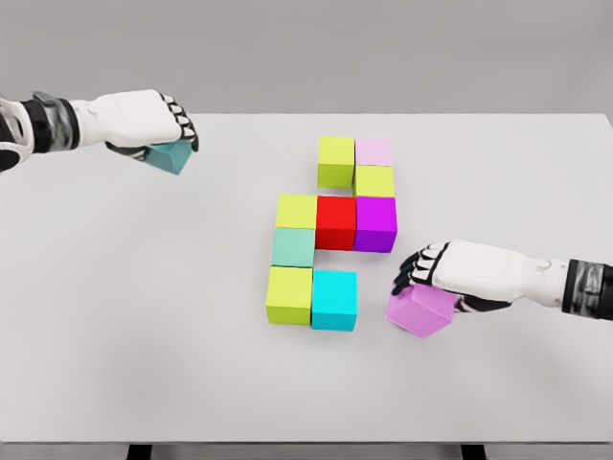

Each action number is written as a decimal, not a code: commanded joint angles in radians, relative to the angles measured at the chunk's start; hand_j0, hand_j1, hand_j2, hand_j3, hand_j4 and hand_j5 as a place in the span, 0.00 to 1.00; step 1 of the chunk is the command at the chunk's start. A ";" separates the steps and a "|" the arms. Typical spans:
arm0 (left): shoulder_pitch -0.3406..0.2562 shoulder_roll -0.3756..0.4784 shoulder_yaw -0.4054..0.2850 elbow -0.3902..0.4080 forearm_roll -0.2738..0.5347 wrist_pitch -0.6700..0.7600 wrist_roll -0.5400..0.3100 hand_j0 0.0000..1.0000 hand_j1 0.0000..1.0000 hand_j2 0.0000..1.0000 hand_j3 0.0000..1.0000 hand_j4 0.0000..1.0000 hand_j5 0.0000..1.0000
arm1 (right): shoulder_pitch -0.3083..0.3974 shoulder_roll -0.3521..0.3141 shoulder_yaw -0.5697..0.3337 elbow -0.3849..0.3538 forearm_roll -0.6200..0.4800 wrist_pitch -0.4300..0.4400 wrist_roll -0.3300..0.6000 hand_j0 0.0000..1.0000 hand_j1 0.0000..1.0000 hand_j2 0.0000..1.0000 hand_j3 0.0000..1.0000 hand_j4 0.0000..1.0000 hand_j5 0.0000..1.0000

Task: Assemble the squares on the desktop into the number 2

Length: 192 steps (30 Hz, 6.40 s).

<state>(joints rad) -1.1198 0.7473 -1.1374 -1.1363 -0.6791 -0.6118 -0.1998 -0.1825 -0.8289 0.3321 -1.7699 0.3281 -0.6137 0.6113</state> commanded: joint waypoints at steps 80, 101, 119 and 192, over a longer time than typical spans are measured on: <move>-0.081 -0.496 0.036 0.423 0.000 0.001 -0.003 0.79 0.79 0.79 0.79 0.79 0.79 | 0.278 -0.091 -0.120 -0.003 -0.187 0.003 0.000 0.58 0.58 0.58 0.58 0.58 0.58; -0.071 -0.442 0.068 0.426 0.027 0.001 0.000 1.00 1.00 1.00 1.00 1.00 1.00 | 0.227 -0.067 -0.088 -0.002 -0.185 0.003 0.000 0.58 0.58 0.58 0.58 0.58 0.58; -0.051 -0.382 0.085 0.517 0.000 0.001 -0.010 0.63 0.63 0.63 0.63 0.63 0.63 | 0.207 -0.065 -0.111 0.001 -0.184 0.003 0.000 0.58 0.58 0.58 0.58 0.58 0.58; -0.009 -0.474 0.087 0.530 0.001 0.001 -0.030 0.65 0.65 0.65 0.65 0.65 0.65 | 0.230 0.004 -0.165 0.001 -0.058 0.003 0.000 0.58 0.58 0.58 0.58 0.58 0.58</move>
<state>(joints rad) -1.1290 0.2746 -1.0498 -0.6031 -0.6778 -0.6102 -0.2294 0.0460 -0.8266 0.1670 -1.7682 0.2769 -0.6135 0.6111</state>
